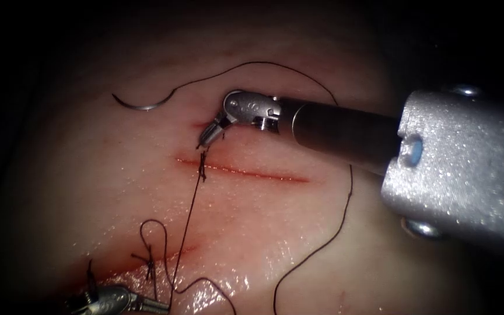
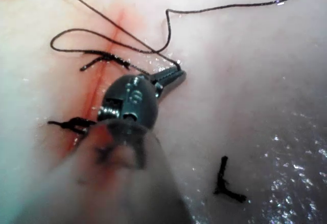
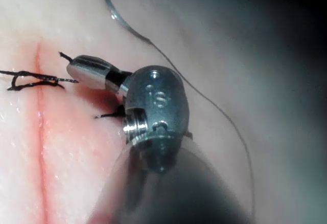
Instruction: Wound Closure
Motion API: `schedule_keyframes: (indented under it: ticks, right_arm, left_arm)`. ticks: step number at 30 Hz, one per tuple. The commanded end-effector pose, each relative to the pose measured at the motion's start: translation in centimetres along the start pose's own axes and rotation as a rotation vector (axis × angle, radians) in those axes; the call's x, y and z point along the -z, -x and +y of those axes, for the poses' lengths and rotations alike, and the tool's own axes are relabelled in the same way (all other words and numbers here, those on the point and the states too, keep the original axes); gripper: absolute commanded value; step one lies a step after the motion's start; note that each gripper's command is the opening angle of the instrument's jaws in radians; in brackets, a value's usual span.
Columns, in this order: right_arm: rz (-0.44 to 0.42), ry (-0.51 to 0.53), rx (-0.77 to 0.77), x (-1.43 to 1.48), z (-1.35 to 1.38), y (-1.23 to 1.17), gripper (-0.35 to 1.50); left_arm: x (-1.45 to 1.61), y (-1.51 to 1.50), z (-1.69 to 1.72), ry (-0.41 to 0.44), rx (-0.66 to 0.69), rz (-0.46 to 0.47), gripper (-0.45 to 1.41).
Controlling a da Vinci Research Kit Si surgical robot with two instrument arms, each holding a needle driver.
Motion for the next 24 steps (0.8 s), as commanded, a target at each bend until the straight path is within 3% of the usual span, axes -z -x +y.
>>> schedule_keyframes:
  ticks: [1, 24]
  right_arm:
    - [-0.001, 0.013, -0.003, -0.02, 0.13, -0.02, -0.35]
    - [-0.04, 0.149, 0.008, 0.13, 0.45, 0.12, -0.35]
  left_arm:
    - [-0.09, 0.04, -0.03, 0.01, 0.001, 0.001, -0.45]
    - [-0.23, 0.03, 0.27, 0.089, 0.007, -0.021, -0.45]
